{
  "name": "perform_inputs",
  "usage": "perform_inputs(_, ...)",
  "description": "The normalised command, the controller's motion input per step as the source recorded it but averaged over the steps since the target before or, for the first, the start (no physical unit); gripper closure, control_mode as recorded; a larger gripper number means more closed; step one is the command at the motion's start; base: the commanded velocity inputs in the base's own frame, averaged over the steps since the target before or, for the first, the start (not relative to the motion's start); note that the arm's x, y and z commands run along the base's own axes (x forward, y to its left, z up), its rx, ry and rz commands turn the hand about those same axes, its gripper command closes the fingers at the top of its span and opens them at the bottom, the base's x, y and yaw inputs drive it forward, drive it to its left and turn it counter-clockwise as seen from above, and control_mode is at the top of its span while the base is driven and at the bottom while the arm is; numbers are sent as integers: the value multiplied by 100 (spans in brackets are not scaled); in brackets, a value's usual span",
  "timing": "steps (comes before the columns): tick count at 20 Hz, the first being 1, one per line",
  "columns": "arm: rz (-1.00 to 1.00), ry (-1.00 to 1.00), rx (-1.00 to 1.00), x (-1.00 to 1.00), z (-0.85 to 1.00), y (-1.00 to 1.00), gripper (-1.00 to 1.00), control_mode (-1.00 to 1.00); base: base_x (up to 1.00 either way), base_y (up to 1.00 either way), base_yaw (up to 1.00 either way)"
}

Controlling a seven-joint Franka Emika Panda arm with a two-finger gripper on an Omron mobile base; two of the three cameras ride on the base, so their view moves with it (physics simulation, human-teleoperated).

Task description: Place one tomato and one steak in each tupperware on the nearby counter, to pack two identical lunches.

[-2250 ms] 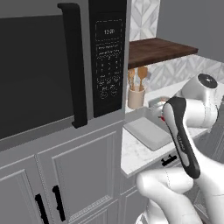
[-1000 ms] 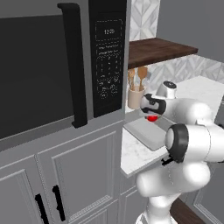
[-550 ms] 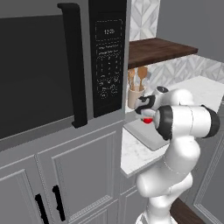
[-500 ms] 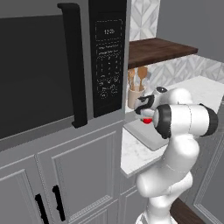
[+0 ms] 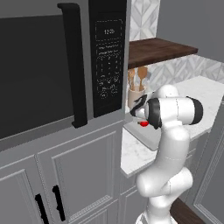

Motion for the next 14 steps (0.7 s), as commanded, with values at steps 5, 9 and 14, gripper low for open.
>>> perform_inputs(5, 0, 4, 0, 15, -34, 0, -100, -100, 0, 0, 0)
perform_inputs(9, 0, 0, 0, -6, -1, 0, -100, -100, 0, 0, 0)
perform_inputs(14, 0, -4, -1, -36, 32, 4, -100, -100, 0, 0, 0)
